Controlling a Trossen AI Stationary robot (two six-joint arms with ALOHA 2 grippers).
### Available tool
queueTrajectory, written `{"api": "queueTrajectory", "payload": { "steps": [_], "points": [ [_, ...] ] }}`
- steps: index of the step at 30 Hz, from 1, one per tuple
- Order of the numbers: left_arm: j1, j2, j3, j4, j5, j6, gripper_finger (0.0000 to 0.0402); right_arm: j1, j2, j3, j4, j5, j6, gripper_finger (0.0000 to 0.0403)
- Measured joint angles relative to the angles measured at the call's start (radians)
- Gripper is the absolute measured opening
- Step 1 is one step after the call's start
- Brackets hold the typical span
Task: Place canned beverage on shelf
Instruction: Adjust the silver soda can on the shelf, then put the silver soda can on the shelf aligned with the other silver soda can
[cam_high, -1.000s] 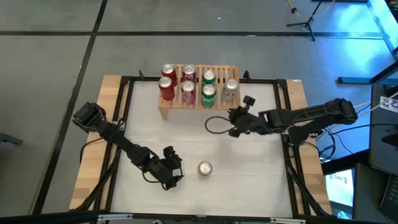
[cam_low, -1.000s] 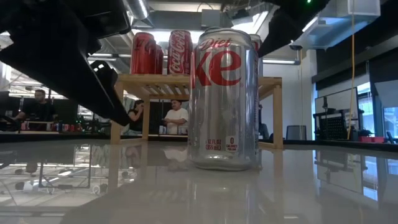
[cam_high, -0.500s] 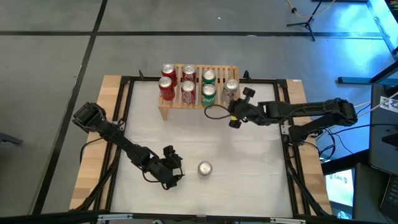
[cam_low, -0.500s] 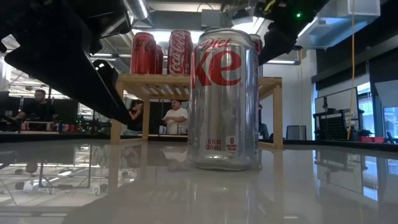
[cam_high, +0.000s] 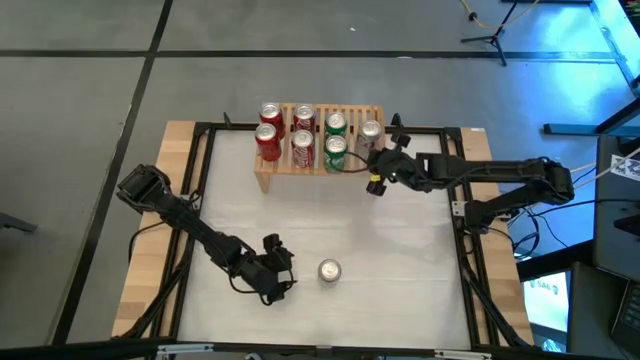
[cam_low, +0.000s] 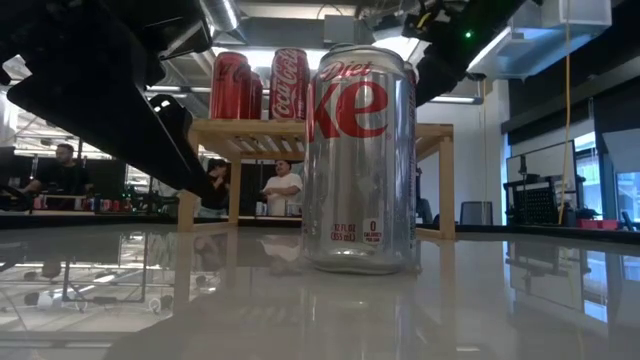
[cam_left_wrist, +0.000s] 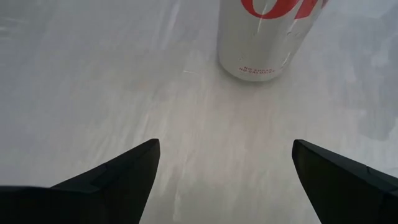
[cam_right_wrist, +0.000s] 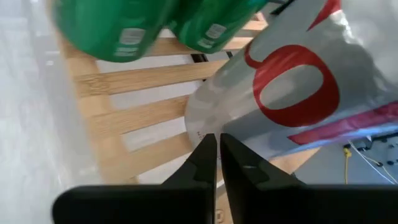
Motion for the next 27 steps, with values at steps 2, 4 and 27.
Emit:
{"api": "queueTrajectory", "payload": {
  "steps": [2,4,27],
  "points": [
    [0.0,0.0,0.0,0.0,0.0,0.0,0.0355,-0.014,0.0,0.0,0.009,0.0,-0.008,0.0019],
    [0.0,0.0,0.0,0.0,0.0,0.0,0.0355,-0.026,0.0,0.0,0.016,-0.012,-0.015,0.0019],
    [-0.001,0.01,0.0,0.084,-0.101,0.005,0.0355,0.539,-0.049,-0.147,0.043,-0.128,0.465,0.0019]
  ]
}}
